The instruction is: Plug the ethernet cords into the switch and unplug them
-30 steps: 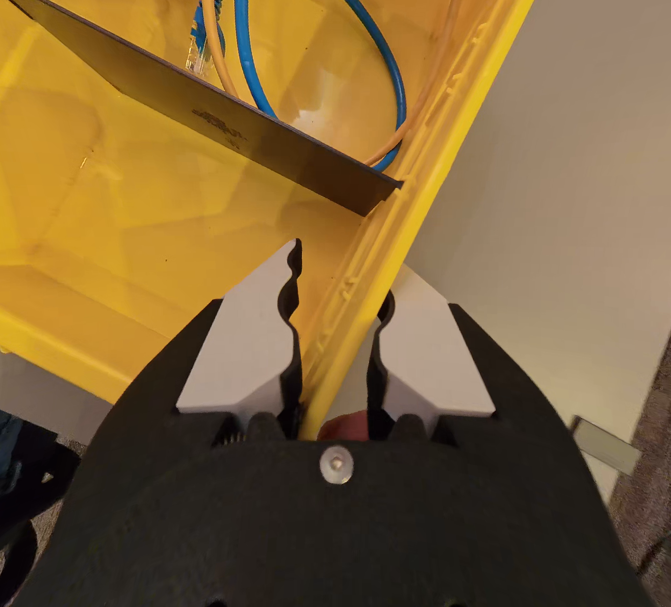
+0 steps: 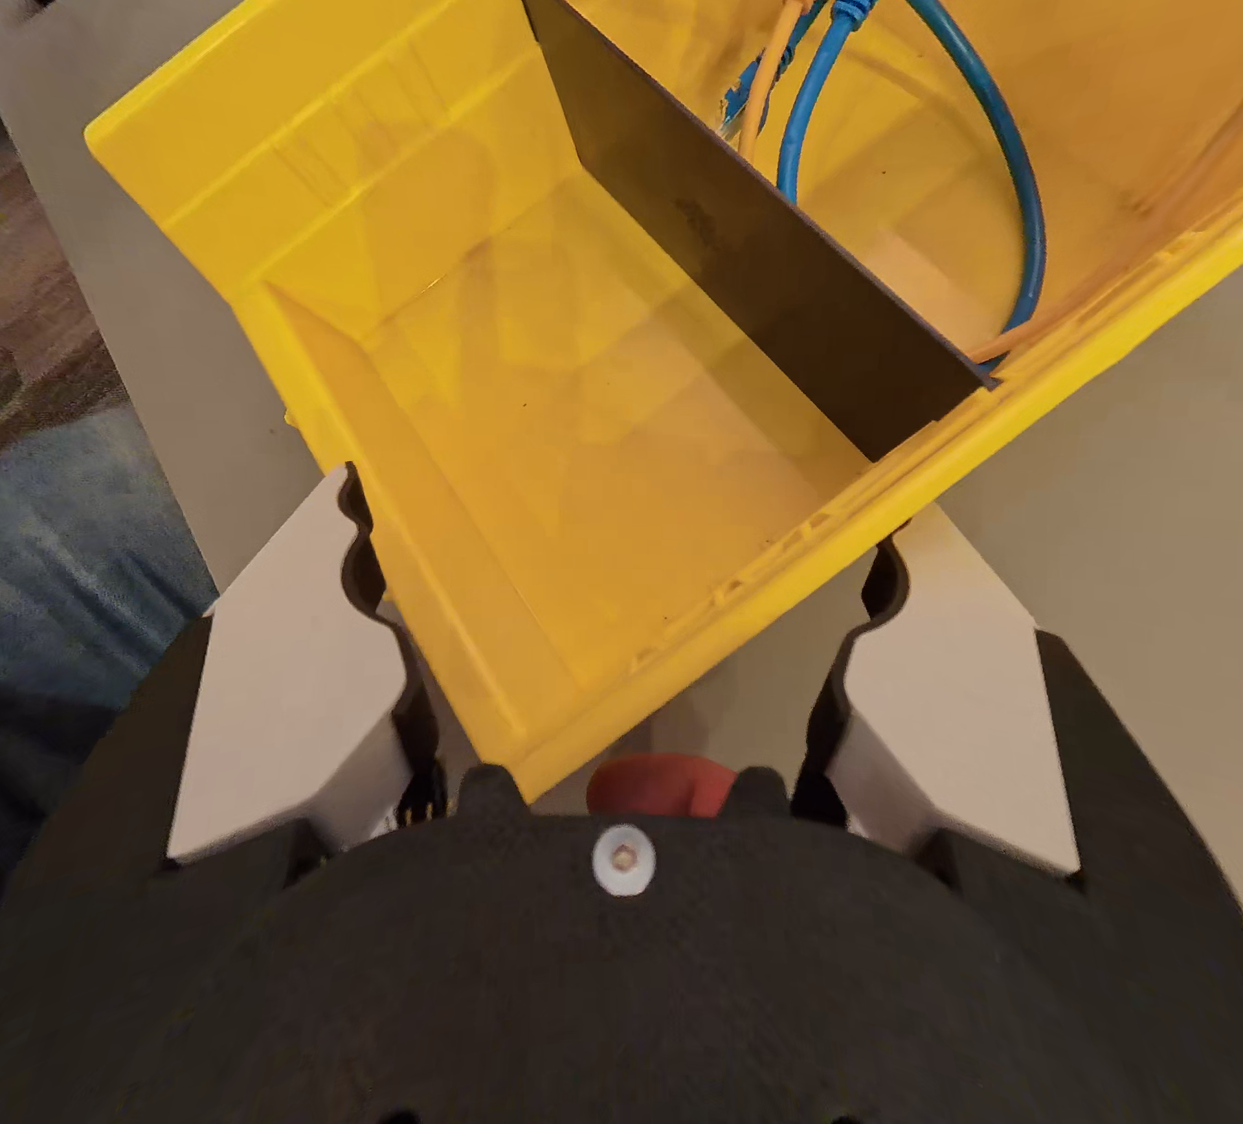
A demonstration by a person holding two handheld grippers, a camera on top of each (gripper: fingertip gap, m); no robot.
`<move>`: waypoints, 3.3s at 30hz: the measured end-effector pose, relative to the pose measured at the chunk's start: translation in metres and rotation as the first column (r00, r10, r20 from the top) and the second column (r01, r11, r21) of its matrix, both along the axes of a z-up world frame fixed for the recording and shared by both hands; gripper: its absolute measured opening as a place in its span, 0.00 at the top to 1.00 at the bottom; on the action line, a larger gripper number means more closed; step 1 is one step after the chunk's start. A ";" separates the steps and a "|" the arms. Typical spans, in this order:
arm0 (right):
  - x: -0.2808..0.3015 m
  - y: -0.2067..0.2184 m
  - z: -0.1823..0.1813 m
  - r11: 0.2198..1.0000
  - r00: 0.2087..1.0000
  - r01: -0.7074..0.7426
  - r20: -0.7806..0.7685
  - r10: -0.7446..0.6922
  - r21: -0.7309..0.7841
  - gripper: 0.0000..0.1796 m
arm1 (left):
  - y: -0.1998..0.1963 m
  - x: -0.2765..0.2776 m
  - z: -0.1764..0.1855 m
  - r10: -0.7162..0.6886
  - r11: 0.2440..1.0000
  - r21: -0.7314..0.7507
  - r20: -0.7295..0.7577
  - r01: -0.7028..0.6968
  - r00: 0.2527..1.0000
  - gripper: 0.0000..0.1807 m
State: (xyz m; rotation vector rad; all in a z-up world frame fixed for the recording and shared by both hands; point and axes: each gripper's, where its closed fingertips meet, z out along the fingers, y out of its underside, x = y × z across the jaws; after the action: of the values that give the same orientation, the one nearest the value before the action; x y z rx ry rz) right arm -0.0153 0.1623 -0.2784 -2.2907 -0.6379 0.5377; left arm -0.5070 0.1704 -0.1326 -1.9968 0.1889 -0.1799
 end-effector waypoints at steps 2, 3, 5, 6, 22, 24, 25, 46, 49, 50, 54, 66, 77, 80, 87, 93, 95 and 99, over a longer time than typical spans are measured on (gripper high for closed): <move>-0.027 0.011 0.001 1.000 1.000 -0.018 -0.019 0.018 0.009 0.18 | -0.006 0.000 0.007 -0.002 1.000 0.020 0.007 0.002 1.000 0.97; -0.040 0.016 0.000 0.999 0.999 -0.033 -0.014 0.033 0.014 0.16 | -0.008 0.001 0.011 -0.005 1.000 0.030 0.011 0.004 1.000 0.97; -0.069 0.025 0.000 0.998 0.998 -0.063 -0.027 0.064 0.019 0.14 | -0.012 0.004 0.018 -0.013 0.999 0.048 0.017 0.012 1.000 0.97; -0.083 0.029 0.000 0.996 0.996 -0.087 -0.029 0.088 0.019 0.14 | -0.013 0.006 0.023 -0.017 0.998 0.060 0.016 0.016 1.000 0.97; -0.014 -0.020 0.107 0.934 0.966 -0.223 -0.067 0.251 0.280 0.32 | 0.008 0.194 0.055 -0.313 0.934 0.147 -0.102 0.325 0.944 0.97; 0.021 -0.043 0.116 0.914 0.966 -0.249 0.019 0.256 0.322 0.30 | 0.016 0.246 0.051 -0.386 0.906 0.141 -0.112 0.399 0.916 0.97; 0.036 -0.053 0.128 0.902 0.970 -0.228 0.003 0.244 0.366 0.30 | 0.019 0.273 0.047 -0.424 0.891 0.125 -0.115 0.436 0.899 0.97; 0.194 -0.126 0.037 0.962 0.965 0.257 0.031 -0.260 0.093 0.55 | -0.007 0.590 -0.107 -0.749 0.635 -0.227 0.053 0.738 0.661 0.89; 0.227 -0.125 0.038 0.963 0.952 0.251 0.153 -0.264 0.099 0.74 | -0.020 0.605 -0.112 -0.764 0.567 -0.280 0.175 0.775 0.622 0.81; 0.235 -0.124 0.037 0.965 0.948 0.249 0.182 -0.261 0.085 0.75 | -0.025 0.609 -0.116 -0.768 0.552 -0.294 0.186 0.780 0.613 0.78; 0.261 -0.117 0.030 0.965 0.932 0.259 0.250 -0.262 0.047 0.80 | -0.039 0.620 -0.129 -0.756 0.536 -0.303 0.243 0.788 0.607 0.69; 0.276 -0.117 0.046 0.959 0.821 0.262 0.497 -0.280 0.107 0.48 | -0.048 0.566 -0.058 -0.800 0.529 -0.165 0.230 0.833 0.554 0.61; 0.264 -0.118 0.069 0.933 0.811 0.293 0.462 -0.359 0.211 0.43 | 0.073 0.245 -0.050 -0.225 0.973 -0.129 -0.315 0.193 0.922 0.59; 0.256 -0.125 0.049 0.950 0.831 0.286 0.462 -0.311 0.125 0.43 | 0.078 0.192 -0.078 -0.155 0.975 -0.202 -0.300 0.096 0.941 0.58; 0.255 -0.120 0.018 0.951 0.784 0.287 0.543 -0.300 0.111 0.65 | 0.078 0.195 -0.136 -0.272 0.911 -0.363 -0.174 0.195 0.946 0.81; 0.294 -0.113 0.028 0.915 0.722 0.347 0.565 -0.400 0.204 0.92 | 0.079 0.201 -0.142 -0.317 0.908 -0.355 -0.236 0.222 0.919 0.96; 0.304 -0.111 0.031 0.910 0.729 0.354 0.545 -0.414 0.217 0.96 | 0.079 0.199 -0.142 -0.305 0.908 -0.354 -0.198 0.222 0.931 0.96; 0.330 -0.112 0.032 0.908 0.698 0.343 0.583 -0.417 0.239 0.99 | 0.076 0.180 -0.143 -0.269 0.909 -0.372 -0.183 0.187 0.945 0.97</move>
State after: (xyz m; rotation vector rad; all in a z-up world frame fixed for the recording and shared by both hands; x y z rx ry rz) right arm 0.3145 0.0506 -0.2466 -2.3849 -0.4416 -0.4843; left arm -0.3268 0.2461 -0.2752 -2.3491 0.5798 -0.1376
